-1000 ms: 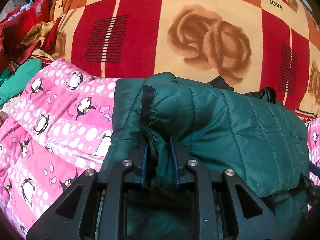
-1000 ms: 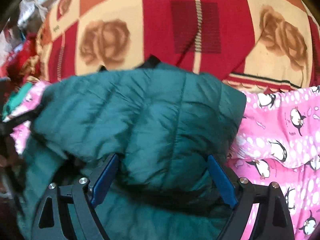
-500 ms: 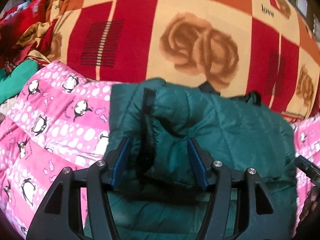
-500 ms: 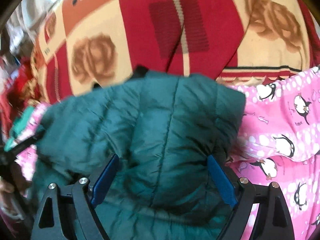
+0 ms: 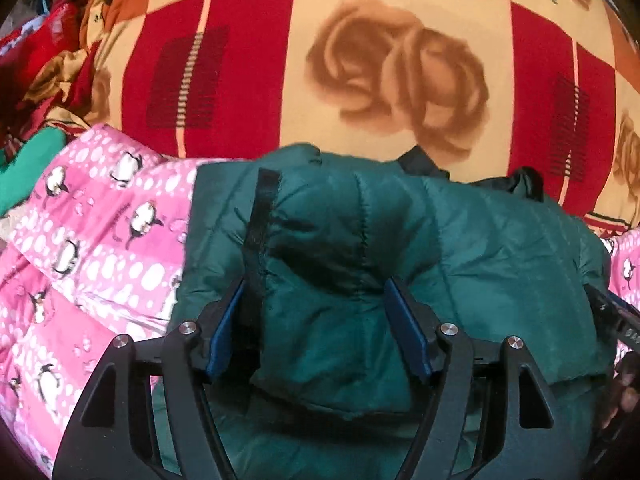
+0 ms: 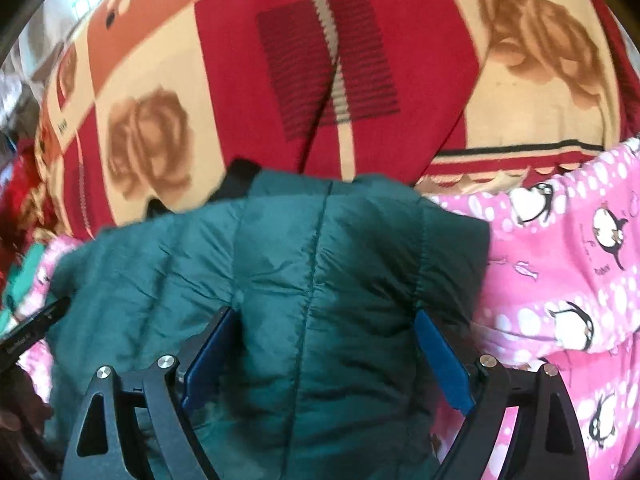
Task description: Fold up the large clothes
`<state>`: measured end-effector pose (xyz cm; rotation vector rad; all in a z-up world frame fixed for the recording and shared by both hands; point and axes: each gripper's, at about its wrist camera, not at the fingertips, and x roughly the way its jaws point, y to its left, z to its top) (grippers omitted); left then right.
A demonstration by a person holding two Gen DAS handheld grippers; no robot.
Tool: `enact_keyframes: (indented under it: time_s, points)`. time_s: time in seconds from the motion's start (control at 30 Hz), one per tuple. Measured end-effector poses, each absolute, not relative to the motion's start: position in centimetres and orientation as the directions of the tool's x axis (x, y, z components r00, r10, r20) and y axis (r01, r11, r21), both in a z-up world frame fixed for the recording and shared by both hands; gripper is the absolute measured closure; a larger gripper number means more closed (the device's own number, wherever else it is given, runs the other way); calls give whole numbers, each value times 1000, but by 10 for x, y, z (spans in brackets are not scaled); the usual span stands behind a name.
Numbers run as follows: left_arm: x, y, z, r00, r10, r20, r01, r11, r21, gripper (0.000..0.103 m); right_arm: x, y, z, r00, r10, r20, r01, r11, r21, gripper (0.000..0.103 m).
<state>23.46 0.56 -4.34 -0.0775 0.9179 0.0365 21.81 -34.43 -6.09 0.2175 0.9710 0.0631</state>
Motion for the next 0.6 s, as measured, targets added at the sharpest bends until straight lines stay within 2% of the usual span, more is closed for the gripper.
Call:
enact_keyframes:
  time_s: [0.23, 0.6]
  points:
    - [236, 3, -55, 612, 21, -790, -50, 999, -12, 26, 233, -342, -82, 545, 132, -828, 65, 978, 198, 8]
    - [235, 2, -56, 624, 24, -781, -55, 998, -13, 25, 180, -342, -34, 603, 168, -780, 45, 969, 244, 8]
